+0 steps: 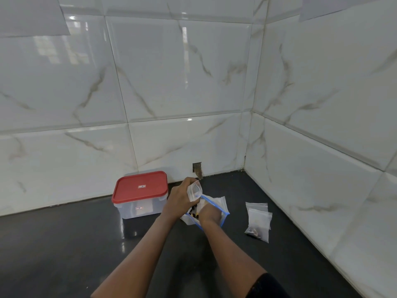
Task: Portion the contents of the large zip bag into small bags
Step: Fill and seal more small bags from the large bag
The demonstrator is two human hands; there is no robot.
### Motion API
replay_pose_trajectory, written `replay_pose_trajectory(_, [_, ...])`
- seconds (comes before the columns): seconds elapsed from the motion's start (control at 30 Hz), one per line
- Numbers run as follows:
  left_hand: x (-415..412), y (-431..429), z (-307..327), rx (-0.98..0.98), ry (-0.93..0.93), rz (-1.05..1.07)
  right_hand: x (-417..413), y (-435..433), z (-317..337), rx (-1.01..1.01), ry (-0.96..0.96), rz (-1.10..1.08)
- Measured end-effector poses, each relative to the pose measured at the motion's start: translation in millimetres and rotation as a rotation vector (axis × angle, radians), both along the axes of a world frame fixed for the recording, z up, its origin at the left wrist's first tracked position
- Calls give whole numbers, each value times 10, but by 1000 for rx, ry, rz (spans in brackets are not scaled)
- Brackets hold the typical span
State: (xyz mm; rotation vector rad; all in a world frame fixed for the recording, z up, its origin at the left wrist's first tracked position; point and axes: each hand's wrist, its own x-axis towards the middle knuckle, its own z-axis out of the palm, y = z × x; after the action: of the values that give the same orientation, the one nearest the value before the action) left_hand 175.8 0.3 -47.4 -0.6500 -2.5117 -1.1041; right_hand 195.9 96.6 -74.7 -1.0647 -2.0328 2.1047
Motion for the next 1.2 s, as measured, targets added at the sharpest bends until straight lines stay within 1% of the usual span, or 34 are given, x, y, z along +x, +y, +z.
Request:
replay_pose_trajectory(0.07, [5,-3,11,3,6,6,39,54,69,-4,-20,36])
replay_pose_trajectory(0.2, [3,-3,31,5,8,23,53,83,156,40,1,72])
replay_pose_trajectory(0.27, [-4,-3,47,24,9,42,13,50,185,-2,-8,41])
replay_pose_trajectory(0.37, [-20,-29,61,19,26,59,-36,-30,134,59,-36,109])
replay_pose_trajectory(0.43, [-27,-61,65,15,18,66,-98,-69,71,-2,-64,106])
replay_pose_trajectory(0.53, [-13,-103,77,20,5,70,-166,-55,-3,-27,-85,135])
replay_pose_trajectory(0.7, [-33,-163,104,33,-10,72,-172,-76,155,-64,-24,225])
replay_pose_trajectory(0.8, [-65,-201,94,19,7,69,-196,-117,194,-183,-120,96])
replay_pose_trajectory(0.83, [-70,-217,90,18,12,74,-176,-134,222,-127,-118,97])
replay_pose_trajectory(0.87, [-79,-230,92,17,18,81,-209,-139,183,-22,-82,119])
replay_pose_trajectory(0.9, [-85,-243,95,18,27,89,-196,-160,196,-23,-37,117])
replay_pose_trajectory(0.93, [-92,-255,96,21,32,97,-207,-177,165,-53,-33,120])
replay_pose_trajectory(0.97, [-97,-261,100,23,31,104,-215,-208,135,8,-4,157])
replay_pose_trajectory(1.07, [-113,-277,97,25,5,105,-208,-278,121,75,39,241])
replay_pose_trajectory(1.2, [-128,-291,72,20,-45,109,-141,-229,158,351,112,444])
